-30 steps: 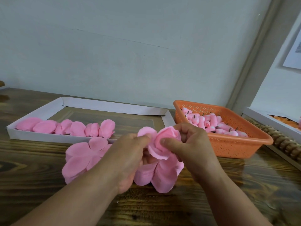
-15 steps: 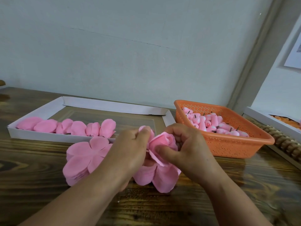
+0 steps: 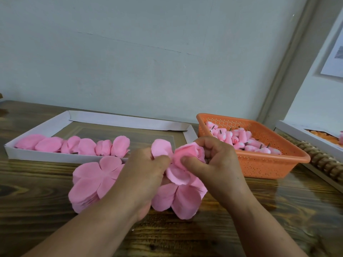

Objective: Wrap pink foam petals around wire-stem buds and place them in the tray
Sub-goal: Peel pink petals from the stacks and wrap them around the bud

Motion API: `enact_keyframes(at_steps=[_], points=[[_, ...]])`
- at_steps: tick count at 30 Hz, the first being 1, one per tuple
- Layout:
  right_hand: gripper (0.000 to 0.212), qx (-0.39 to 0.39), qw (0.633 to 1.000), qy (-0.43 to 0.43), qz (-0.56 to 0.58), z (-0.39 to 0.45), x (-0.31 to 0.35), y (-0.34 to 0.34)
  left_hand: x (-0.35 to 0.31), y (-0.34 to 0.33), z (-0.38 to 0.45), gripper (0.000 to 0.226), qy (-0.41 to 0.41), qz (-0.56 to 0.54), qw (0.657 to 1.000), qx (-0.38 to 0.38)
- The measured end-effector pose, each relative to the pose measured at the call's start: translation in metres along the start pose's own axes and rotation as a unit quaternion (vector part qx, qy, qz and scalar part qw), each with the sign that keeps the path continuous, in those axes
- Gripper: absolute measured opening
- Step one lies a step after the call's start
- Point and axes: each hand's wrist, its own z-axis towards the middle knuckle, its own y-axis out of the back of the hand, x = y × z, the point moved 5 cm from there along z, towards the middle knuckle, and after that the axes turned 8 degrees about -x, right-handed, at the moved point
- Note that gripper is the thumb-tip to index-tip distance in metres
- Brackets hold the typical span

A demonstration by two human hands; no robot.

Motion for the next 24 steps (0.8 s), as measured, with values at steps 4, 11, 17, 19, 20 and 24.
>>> enact_keyframes(at_steps=[4, 11, 17, 19, 20, 24], points=[[0.014, -0.005, 1.000, 0.006, 0.005, -0.0015, 0.0009, -0.0023, 0.0004, 0.0012, -0.0013, 0.020, -0.007, -0.012, 0.999, -0.050], [0.014, 0.000, 1.000, 0.029, -0.010, -0.0047, 0.0052, -0.0066, 0.0012, 0.0064, 0.0023, 0.010, -0.027, 0.018, 0.994, -0.107], [0.012, -0.004, 1.000, 0.027, -0.012, -0.0041, 0.0055, -0.0059, -0.0005, 0.0024, -0.0014, 0.023, -0.042, 0.008, 0.996, -0.077], [0.013, -0.007, 1.000, 0.029, -0.007, -0.0038, 0.0057, -0.0052, -0.0008, 0.0019, -0.0016, 0.019, -0.048, 0.008, 0.997, -0.068], [0.014, -0.007, 0.999, 0.033, -0.007, -0.0039, 0.0059, -0.0053, -0.0003, 0.0020, -0.0007, 0.016, -0.049, 0.009, 0.996, -0.068], [0.016, -0.002, 0.999, 0.046, -0.008, -0.0051, 0.0063, -0.0061, 0.0021, 0.0044, 0.0018, 0.005, -0.043, 0.010, 0.994, -0.096]])
